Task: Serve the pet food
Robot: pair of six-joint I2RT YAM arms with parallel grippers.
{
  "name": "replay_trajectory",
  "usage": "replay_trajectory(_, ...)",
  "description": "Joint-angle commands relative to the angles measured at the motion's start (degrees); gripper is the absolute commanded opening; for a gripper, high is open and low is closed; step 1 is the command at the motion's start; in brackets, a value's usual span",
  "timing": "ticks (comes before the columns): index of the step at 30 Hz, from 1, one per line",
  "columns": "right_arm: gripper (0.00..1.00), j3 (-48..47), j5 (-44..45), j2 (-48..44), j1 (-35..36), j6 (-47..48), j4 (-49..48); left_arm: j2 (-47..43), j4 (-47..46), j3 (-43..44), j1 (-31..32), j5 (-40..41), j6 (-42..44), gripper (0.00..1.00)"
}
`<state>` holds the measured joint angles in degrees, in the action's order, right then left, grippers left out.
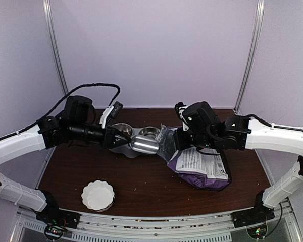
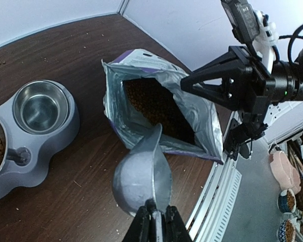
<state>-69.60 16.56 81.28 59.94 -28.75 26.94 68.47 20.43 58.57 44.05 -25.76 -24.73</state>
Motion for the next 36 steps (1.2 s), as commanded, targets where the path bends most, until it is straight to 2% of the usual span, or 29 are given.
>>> replay_trajectory(1, 0.0, -2.78, -0.34, 1.21, 0.99, -0.47, -2.02, 0.78, -15.09, -2.47, 1.08, -0.88, -6.97, 0.0)
replay_trajectory(14, 0.01, -3.98, -0.54, 2.26, 3.83, -0.37, -2.87, 16.42, -18.82, -0.59, 4.88, 3.74, -9.0, 0.0)
replay_trajectory(16, 0.16, -3.77, 0.51, 1.19, 3.71, -0.38, -2.07, 18.51, -19.2, -0.22, 5.43, 3.89, -9.4, 0.0)
replay_trajectory(18, 0.39, -2.94, 1.9, -0.67, 3.62, -0.22, -1.17, 20.24, -19.76, -0.26, 5.75, 3.87, -10.35, 0.0)
replay_trajectory(19, 0.48, -2.42, 2.99, -1.7, 3.48, -0.17, -0.49, 20.95, -19.97, -0.31, 5.82, 3.83, -10.72, 0.0)
replay_trajectory(23, 0.68, 2.03, 4.36, -7.2, 0.58, -1.54, 1.91, 22.76, -20.42, -0.75, 6.12, 3.85, -11.99, 0.0)
replay_trajectory(27, 0.76, 9.63, 1.86, -13.67, -6.35, -4.32, 3.72, 23.3, -20.36, -1.12, 6.22, 4.2, -12.53, 0.0)
replay_trajectory(32, 0.77, 21.53, -7.33, -20.61, -18.31, -6.17, 1.77, 23.32, -18.95, -1.44, 6.52, 5.32, -12.71, 0.0)
replay_trajectory(36, 0.77, 28.28, -12.21, -22.25, -24.07, -6.85, 0.41, 23.44, -18.33, -1.59, 6.96, 6.04, -12.68, 0.0)
